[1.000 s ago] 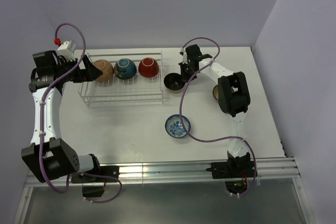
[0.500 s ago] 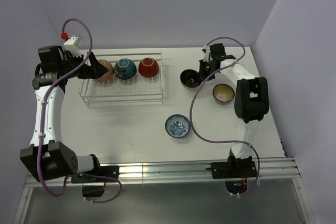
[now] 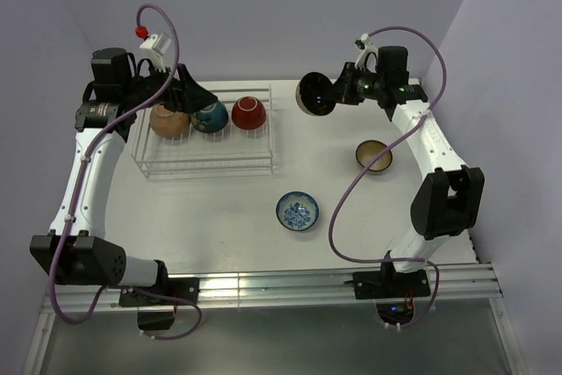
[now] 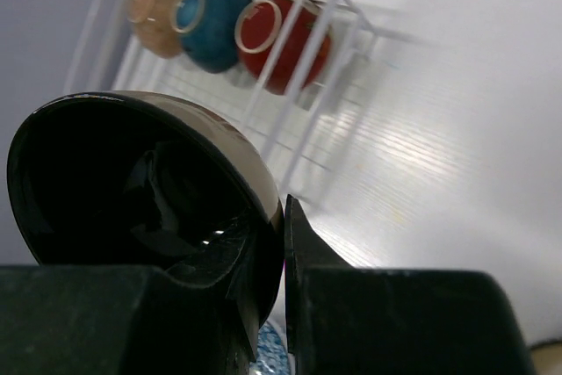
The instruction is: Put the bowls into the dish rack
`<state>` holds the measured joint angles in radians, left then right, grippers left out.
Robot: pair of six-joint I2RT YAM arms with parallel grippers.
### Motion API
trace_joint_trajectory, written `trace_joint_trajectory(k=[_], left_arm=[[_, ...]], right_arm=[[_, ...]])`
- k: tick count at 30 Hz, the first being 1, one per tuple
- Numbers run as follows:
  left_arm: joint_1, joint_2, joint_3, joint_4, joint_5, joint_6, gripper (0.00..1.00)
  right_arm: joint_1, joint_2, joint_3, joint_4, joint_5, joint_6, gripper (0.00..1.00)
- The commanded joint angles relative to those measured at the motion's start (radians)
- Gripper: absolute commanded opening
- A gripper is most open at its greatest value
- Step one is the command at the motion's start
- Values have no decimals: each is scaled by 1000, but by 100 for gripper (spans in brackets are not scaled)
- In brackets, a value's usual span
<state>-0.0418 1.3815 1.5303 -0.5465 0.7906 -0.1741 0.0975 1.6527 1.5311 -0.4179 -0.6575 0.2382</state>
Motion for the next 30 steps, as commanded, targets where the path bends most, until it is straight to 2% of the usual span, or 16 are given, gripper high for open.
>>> trace_joint_trajectory(k=[1, 9, 16, 21, 25, 30], left_arm=[[0, -2, 45, 131, 114, -189, 99], [0, -19, -36, 247, 177, -364, 99], [-1, -56, -194, 342, 162, -488, 99], [-1, -107, -399, 571, 200, -686, 100], [-10, -131, -458, 602, 182, -703, 100], [-15, -160, -513, 718, 191, -758, 100]], right_arm=[[21, -45, 14, 183, -149, 136, 0], [188, 65, 155, 243, -183, 165, 0], [324, 183, 270, 218, -180, 171, 0], [367, 220, 299, 222, -180, 181, 0], [393, 229, 290, 217, -177, 170, 0], [410, 236, 276, 212, -177, 173, 0]])
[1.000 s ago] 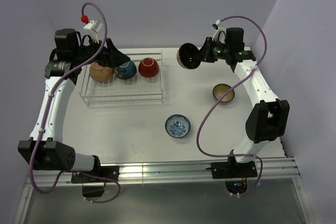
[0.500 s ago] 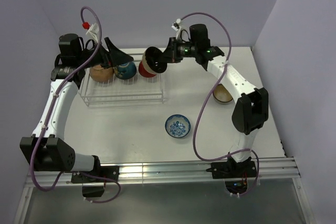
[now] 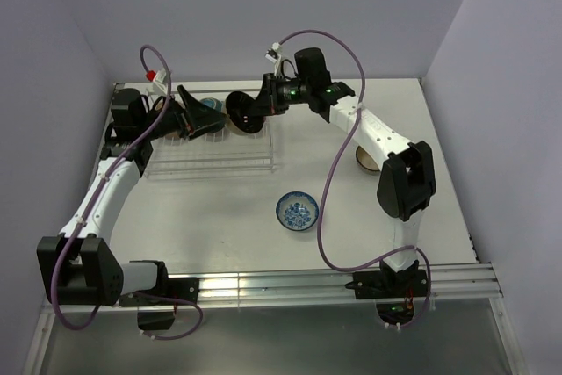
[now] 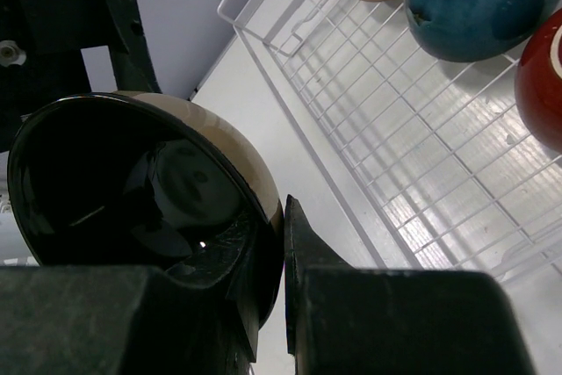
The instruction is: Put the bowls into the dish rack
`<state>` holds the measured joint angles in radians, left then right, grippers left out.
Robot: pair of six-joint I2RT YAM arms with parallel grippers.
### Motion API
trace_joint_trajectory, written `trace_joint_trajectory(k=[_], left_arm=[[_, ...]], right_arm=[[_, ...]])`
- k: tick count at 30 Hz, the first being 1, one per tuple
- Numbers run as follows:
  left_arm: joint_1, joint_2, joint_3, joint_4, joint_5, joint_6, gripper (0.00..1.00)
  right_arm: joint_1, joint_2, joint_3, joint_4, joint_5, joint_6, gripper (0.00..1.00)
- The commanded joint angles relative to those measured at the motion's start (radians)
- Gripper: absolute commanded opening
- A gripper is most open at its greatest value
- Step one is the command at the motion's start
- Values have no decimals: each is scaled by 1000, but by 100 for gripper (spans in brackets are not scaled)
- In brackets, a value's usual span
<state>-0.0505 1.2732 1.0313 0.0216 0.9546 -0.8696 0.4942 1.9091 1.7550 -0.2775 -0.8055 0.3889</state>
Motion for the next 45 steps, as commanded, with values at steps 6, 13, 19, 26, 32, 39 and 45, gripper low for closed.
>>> trace_joint_trajectory(k=[6, 13, 19, 26, 32, 39, 45], left_arm=[[-8, -26, -16, 149, 24, -77, 100], [-28, -14, -25, 172, 13, -117, 98], [-49, -18, -37, 150, 9, -121, 96], [-60, -11, -39, 158, 3, -141, 93], [-60, -2, -24, 120, -22, -131, 91], [-60, 8, -19, 123, -27, -132, 91], [-61, 12, -17, 135, -39, -132, 71]], right_arm=[[18, -19, 40, 84, -35, 31, 0], [30, -15, 43, 80, -34, 28, 0], [34, -5, 50, 77, -29, 25, 0], [40, 4, 60, 61, -18, 15, 0], [41, 5, 60, 46, -5, -5, 0], [49, 15, 69, 31, 8, -10, 0], [56, 28, 80, 14, 6, -13, 0]])
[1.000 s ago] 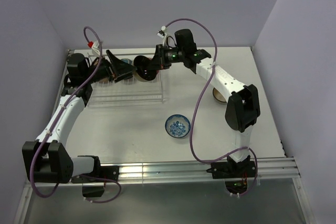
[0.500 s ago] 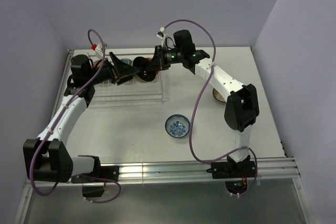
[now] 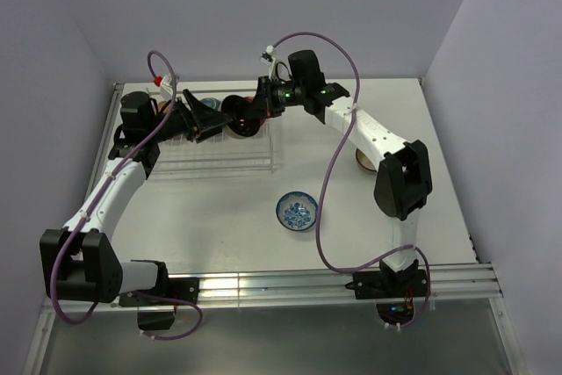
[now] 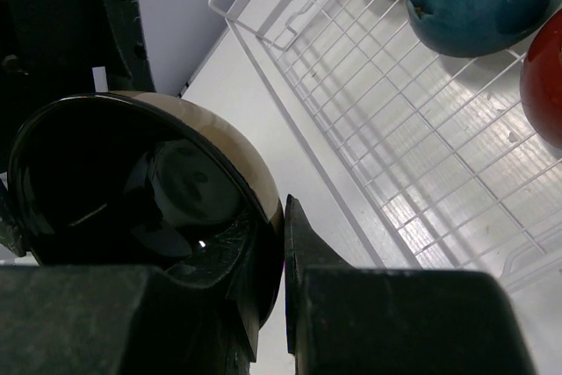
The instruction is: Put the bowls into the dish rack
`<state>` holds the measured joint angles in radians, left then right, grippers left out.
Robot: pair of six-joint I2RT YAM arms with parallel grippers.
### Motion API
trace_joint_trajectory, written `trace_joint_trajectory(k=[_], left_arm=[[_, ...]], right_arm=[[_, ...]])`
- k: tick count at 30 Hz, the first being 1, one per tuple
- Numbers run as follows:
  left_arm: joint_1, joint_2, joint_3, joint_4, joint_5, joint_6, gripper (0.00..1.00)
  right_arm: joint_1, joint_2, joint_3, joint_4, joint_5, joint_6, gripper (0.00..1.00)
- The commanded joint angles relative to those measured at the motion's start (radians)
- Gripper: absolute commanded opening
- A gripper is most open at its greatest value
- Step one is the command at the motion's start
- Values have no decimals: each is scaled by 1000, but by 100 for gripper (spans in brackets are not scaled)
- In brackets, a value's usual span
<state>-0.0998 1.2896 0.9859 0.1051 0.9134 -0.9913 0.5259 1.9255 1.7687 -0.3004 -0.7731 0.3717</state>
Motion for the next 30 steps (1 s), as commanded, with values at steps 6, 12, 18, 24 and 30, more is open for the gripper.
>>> trace_joint_trajectory(k=[6, 12, 18, 24, 30], left_arm=[[-9, -7, 36, 1, -45, 28, 2], [18, -10, 40, -65, -88, 68, 0], [83, -3, 33, -102, -107, 97, 0], [147, 42, 143, -333, -189, 281, 0], [153, 96, 284, -610, -392, 512, 0]], right_arm=[[34, 58, 110, -2, -37, 3, 12], [34, 92, 135, -13, -25, 16, 51], [33, 110, 152, -16, -9, 21, 68], [14, 107, 160, -72, 6, -2, 77], [-27, 61, 133, -140, 58, -42, 78]])
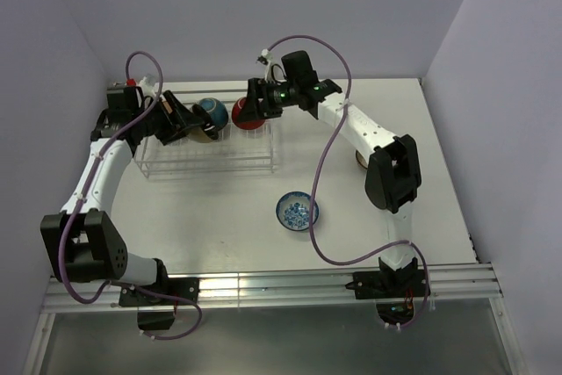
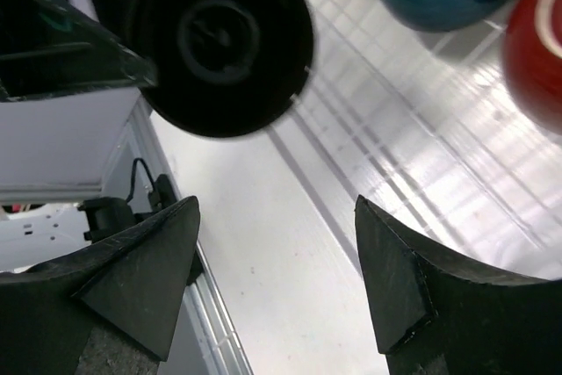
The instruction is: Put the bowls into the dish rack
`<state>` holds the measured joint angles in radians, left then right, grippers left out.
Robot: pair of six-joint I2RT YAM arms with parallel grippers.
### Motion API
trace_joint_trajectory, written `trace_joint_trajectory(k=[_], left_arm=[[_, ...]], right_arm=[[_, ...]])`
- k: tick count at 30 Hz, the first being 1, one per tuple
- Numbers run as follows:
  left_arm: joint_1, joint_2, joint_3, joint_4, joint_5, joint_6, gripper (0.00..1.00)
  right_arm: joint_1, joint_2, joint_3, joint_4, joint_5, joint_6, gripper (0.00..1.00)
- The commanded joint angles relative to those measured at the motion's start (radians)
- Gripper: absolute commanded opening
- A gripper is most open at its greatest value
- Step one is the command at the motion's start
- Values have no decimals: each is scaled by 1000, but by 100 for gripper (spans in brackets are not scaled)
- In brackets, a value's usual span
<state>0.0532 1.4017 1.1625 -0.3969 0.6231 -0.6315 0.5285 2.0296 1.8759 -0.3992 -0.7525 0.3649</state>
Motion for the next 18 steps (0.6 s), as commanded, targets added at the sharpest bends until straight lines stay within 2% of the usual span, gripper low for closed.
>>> trace_joint_trajectory(k=[1, 7, 18], left_arm=[[0, -10, 117, -120, -159, 182, 0], [0, 25, 189, -226, -324, 282, 0], [0, 112, 322, -344, -575, 415, 0]], right_arm=[[-35, -51, 19, -44, 44, -35, 78], [-91, -95, -47, -72, 80, -41, 79], [-114, -46, -63, -171, 134, -52, 80]])
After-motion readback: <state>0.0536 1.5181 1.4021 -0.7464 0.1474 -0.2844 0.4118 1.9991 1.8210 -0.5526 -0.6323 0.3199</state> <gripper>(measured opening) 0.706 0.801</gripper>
